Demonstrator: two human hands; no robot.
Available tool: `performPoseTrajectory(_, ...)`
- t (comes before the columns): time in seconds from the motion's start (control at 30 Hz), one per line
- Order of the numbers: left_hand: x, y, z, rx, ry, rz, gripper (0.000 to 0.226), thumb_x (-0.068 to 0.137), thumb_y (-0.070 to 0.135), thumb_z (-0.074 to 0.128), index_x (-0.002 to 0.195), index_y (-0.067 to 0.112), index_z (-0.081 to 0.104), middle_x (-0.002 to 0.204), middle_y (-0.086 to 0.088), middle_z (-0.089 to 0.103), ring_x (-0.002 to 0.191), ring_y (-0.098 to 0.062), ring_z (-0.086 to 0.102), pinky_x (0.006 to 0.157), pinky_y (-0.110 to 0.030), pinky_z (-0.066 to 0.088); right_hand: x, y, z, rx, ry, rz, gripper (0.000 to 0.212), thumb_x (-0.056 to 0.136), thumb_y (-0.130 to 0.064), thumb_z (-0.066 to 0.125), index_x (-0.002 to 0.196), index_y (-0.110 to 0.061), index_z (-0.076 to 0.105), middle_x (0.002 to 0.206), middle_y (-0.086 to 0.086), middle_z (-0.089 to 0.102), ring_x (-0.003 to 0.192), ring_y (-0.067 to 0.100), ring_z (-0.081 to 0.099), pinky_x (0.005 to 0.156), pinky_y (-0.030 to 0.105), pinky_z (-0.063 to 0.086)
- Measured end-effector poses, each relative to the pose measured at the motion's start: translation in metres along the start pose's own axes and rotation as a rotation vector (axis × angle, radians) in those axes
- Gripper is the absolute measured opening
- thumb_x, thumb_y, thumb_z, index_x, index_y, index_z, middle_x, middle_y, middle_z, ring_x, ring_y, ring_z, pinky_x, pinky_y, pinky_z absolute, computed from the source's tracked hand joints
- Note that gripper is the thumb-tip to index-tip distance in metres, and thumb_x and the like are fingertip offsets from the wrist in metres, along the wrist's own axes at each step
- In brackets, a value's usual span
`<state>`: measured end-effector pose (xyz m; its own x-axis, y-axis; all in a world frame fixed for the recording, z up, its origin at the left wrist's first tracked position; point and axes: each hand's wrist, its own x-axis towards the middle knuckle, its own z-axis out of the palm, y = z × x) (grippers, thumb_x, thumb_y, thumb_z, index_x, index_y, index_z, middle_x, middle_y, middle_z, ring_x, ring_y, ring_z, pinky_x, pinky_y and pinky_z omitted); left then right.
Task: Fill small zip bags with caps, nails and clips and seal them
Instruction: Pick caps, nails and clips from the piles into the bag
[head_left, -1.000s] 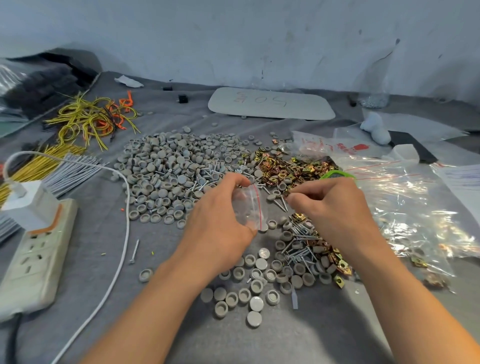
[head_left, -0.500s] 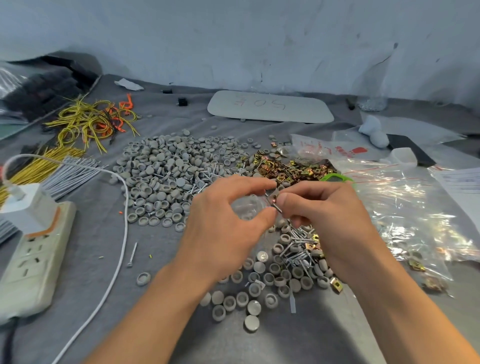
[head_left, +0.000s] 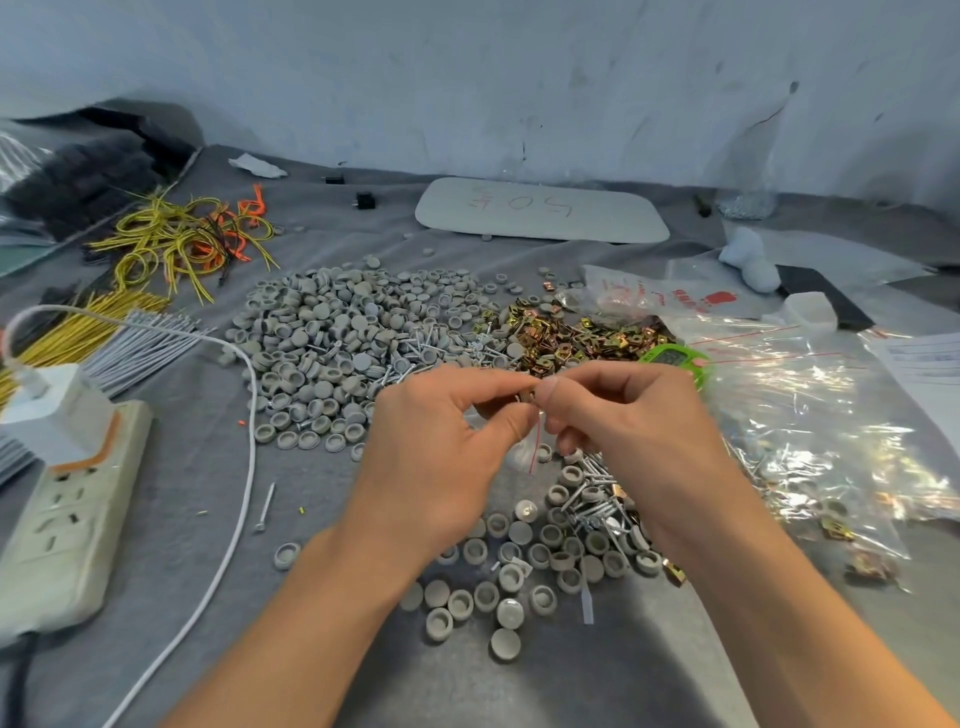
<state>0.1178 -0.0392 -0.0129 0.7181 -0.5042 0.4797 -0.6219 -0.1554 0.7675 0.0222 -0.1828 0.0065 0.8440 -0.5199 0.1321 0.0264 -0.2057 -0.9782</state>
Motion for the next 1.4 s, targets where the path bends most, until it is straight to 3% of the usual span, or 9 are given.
performPoseTrajectory(0.1, -0.002, 0.001, -0.002, 0.025, 0.032, 0.017, 0.027, 0.076, 0.026, 0.089, 0.097, 0.041, 0.081, 0.088, 0.026, 0.073, 0.085, 0.003, 0.069, 0.074, -0.012, 0.051, 0.002, -0.001, 0.0, 0.066, -0.015, 0.085, 0.019, 0.091, -0.014, 0.075, 0.072, -0.014, 0.079, 0.062, 0.008, 0.065, 0.055, 0.019, 0.055, 0.058, 0.031, 0.046)
performPoseTrajectory(0.23, -0.003, 0.005, -0.005, -0.025, 0.031, 0.079, 0.022, 0.078, 0.028, 0.088, 0.096, 0.04, 0.081, 0.091, 0.027, 0.074, 0.09, 0.001, 0.07, 0.076, -0.012, 0.051, 0.001, -0.005, -0.003, 0.174, -0.117, 0.173, 0.027, 0.095, -0.01, 0.068, 0.07, -0.011, 0.078, 0.062, 0.01, 0.061, 0.054, 0.017, 0.05, 0.057, 0.027, 0.045)
performPoseTrajectory(0.37, -0.002, 0.006, -0.006, 0.045, 0.038, 0.116, 0.016, 0.083, 0.027, 0.083, 0.097, 0.034, 0.081, 0.088, 0.025, 0.072, 0.091, 0.0, 0.068, 0.079, -0.015, 0.051, -0.001, -0.005, -0.001, 0.106, -0.11, 0.15, 0.021, 0.094, -0.012, 0.07, 0.076, -0.009, 0.08, 0.067, 0.011, 0.068, 0.058, 0.02, 0.056, 0.062, 0.032, 0.046)
performPoseTrajectory(0.53, -0.002, 0.009, -0.004, 0.216, 0.05, 0.232, 0.014, 0.084, 0.026, 0.081, 0.098, 0.027, 0.082, 0.088, 0.021, 0.073, 0.086, -0.001, 0.063, 0.08, -0.026, 0.05, -0.002, -0.006, -0.001, 0.082, -0.117, 0.133, 0.017, 0.091, -0.022, 0.073, 0.082, -0.011, 0.082, 0.074, 0.01, 0.074, 0.061, 0.016, 0.064, 0.058, 0.024, 0.045)
performPoseTrajectory(0.8, -0.003, 0.011, -0.001, 0.141, 0.066, 0.242, 0.022, 0.081, 0.032, 0.081, 0.101, 0.04, 0.078, 0.08, 0.036, 0.064, 0.084, 0.0, 0.066, 0.076, -0.017, 0.049, 0.0, -0.007, -0.009, 0.157, -0.124, 0.242, 0.015, 0.086, -0.019, 0.077, 0.083, -0.005, 0.081, 0.07, 0.011, 0.07, 0.056, 0.015, 0.061, 0.048, 0.017, 0.043)
performPoseTrajectory(1.0, -0.005, 0.01, 0.002, 0.207, 0.129, 0.315, 0.015, 0.084, 0.032, 0.076, 0.098, 0.031, 0.082, 0.083, 0.019, 0.075, 0.081, -0.001, 0.061, 0.078, -0.023, 0.046, 0.002, -0.007, -0.007, 0.189, -0.059, 0.271, 0.013, 0.08, -0.021, 0.083, 0.075, -0.009, 0.082, 0.068, 0.007, 0.07, 0.054, 0.014, 0.061, 0.046, 0.018, 0.042)
performPoseTrajectory(1.2, -0.005, 0.008, 0.005, 0.187, 0.132, 0.305, 0.016, 0.087, 0.036, 0.075, 0.099, 0.029, 0.082, 0.082, 0.015, 0.075, 0.079, -0.004, 0.063, 0.076, -0.03, 0.048, -0.003, -0.008, -0.006, 0.123, 0.049, 0.165, 0.017, 0.081, -0.017, 0.084, 0.065, -0.013, 0.08, 0.06, 0.007, 0.069, 0.047, 0.014, 0.059, 0.044, 0.016, 0.043)
performPoseTrajectory(1.33, -0.003, 0.01, 0.006, 0.136, 0.131, 0.251, 0.014, 0.087, 0.037, 0.074, 0.097, 0.031, 0.082, 0.088, 0.019, 0.074, 0.082, -0.002, 0.065, 0.077, -0.028, 0.05, -0.004, -0.008, -0.003, 0.004, 0.118, 0.012, 0.015, 0.083, -0.018, 0.084, 0.069, -0.016, 0.08, 0.06, 0.007, 0.07, 0.048, 0.018, 0.061, 0.054, 0.033, 0.054)
performPoseTrajectory(1.4, -0.003, 0.011, 0.004, 0.11, 0.125, 0.211, 0.01, 0.086, 0.035, 0.077, 0.095, 0.035, 0.081, 0.087, 0.024, 0.074, 0.083, 0.0, 0.067, 0.076, -0.024, 0.051, -0.003, -0.008, -0.004, -0.064, 0.128, -0.053, 0.014, 0.086, -0.016, 0.082, 0.072, -0.019, 0.081, 0.061, 0.006, 0.072, 0.051, 0.018, 0.064, 0.054, 0.032, 0.055)
